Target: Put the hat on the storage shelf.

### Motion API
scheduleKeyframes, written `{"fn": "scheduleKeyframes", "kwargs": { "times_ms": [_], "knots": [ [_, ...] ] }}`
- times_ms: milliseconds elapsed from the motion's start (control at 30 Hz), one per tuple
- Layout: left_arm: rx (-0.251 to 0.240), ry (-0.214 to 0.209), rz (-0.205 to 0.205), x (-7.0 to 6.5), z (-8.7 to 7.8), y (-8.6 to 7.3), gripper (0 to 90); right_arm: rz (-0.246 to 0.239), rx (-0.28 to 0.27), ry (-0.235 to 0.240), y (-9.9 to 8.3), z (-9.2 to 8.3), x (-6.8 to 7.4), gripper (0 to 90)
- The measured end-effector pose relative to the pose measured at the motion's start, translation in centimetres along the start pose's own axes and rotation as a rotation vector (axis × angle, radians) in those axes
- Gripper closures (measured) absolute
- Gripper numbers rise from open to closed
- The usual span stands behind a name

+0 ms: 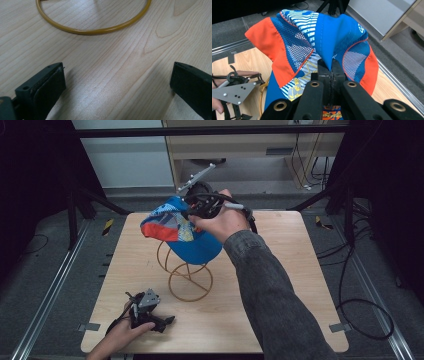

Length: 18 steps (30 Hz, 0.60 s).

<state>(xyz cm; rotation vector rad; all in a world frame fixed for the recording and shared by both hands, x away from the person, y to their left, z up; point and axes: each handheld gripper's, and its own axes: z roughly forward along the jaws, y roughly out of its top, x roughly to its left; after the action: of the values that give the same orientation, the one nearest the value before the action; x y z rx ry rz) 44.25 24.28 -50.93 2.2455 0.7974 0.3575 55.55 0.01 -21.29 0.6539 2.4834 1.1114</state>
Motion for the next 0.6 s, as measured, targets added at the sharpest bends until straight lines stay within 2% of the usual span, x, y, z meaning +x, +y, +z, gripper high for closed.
{"fn": "scheduleKeyframes", "kwargs": {
  "times_ms": [600],
  "knots": [
    [0.001, 0.0, 0.001, 0.0, 0.0, 0.0, 0.0, -0.02, 0.039, 0.018, 0.2, 1.8, 0.8, 89.5]
  ]
}}
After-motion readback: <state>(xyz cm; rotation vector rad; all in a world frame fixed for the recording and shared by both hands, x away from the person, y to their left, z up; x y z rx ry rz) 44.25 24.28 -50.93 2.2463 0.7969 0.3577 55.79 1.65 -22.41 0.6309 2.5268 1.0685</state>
